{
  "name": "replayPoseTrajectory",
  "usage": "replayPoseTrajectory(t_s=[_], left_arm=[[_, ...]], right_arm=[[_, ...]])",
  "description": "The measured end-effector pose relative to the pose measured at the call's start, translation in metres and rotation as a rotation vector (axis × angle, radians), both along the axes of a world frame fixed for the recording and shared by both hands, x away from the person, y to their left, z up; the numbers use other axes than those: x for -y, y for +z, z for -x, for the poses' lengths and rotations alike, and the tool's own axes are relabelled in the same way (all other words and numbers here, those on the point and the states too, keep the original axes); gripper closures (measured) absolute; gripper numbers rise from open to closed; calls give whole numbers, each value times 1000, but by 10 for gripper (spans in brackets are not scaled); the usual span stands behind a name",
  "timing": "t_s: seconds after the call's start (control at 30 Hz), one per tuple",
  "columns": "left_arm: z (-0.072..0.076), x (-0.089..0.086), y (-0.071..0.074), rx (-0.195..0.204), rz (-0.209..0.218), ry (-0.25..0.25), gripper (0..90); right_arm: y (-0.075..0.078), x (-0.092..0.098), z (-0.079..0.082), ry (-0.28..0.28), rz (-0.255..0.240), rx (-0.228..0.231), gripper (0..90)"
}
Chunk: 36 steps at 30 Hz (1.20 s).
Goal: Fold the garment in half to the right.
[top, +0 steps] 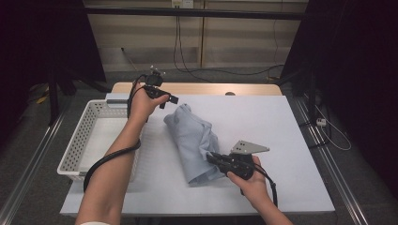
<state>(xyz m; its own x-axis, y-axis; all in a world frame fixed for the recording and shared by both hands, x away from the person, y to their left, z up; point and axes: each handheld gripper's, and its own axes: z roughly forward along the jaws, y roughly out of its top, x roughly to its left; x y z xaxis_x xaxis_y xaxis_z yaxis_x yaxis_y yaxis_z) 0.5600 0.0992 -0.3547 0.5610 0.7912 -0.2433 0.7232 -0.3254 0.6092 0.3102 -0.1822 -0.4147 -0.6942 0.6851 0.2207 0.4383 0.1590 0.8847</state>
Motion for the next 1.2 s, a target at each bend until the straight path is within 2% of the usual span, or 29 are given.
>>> replayPoseTrajectory(t_s=[0.33,0.57,0.67,1.0,1.17,1.2], left_arm=[[3,-1,-4,-6,4,-1,307],[6,-1,-4,-7,3,-7,300],[7,-1,-4,-10,-1,-14,298],[10,0,-7,-7,-4,-14,295],[12,0,-7,-5,-3,-15,296],[13,0,-7,-5,-1,-17,296]], right_arm=[[-5,0,0,-1,14,-10,825],[-4,6,-1,-21,11,-12,815],[-4,9,-2,-29,30,-4,809],[-7,17,-3,-45,41,-20,784],[-7,18,-3,-42,63,-17,815],[-9,17,-2,-37,68,-31,818]])
